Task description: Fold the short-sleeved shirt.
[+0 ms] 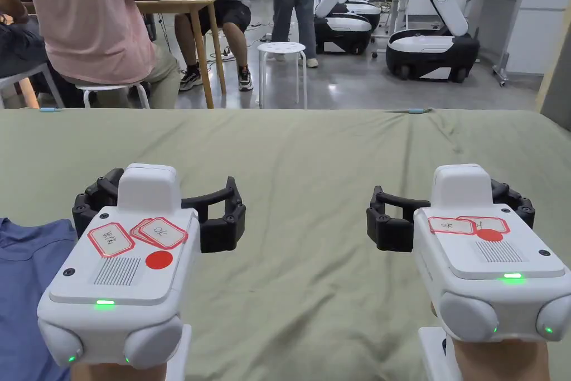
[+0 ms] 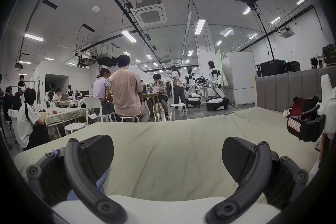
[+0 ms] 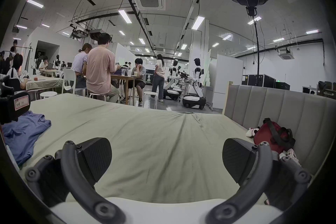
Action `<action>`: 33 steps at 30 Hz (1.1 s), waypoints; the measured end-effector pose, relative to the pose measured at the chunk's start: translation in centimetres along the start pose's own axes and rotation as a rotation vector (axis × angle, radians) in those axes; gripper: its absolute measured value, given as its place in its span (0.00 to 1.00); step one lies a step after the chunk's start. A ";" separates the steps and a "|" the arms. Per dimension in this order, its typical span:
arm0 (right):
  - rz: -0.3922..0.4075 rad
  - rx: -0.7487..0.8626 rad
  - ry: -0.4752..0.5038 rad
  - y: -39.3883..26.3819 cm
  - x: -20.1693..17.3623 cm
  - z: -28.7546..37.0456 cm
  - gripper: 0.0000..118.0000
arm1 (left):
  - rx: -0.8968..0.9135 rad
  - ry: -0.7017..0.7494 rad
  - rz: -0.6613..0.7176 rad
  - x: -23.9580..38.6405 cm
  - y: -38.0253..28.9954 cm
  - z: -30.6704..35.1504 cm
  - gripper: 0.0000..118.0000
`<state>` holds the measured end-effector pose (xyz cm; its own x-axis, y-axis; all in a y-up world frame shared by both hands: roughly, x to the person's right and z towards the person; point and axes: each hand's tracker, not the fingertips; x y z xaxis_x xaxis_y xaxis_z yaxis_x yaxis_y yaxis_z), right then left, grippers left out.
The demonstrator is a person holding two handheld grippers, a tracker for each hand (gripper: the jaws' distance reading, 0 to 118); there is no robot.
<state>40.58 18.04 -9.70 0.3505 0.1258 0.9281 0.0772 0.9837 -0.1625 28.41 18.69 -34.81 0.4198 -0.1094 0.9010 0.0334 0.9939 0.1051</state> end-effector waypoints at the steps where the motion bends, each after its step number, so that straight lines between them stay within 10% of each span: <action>1: -0.001 0.000 0.001 0.0 0.1 0.0 1.00 | 0.001 -0.002 0.006 0.0 0.0 0.0 1.00; 33: -0.025 -0.007 0.001 0.0 0.3 -0.1 1.00 | 0.001 -0.003 0.022 -0.2 0.1 0.1 1.00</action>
<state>40.80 18.06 -9.46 0.3497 0.1015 0.9314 0.0926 0.9855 -0.1421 28.29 18.83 -34.91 0.4176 -0.0872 0.9044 0.0234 0.9961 0.0852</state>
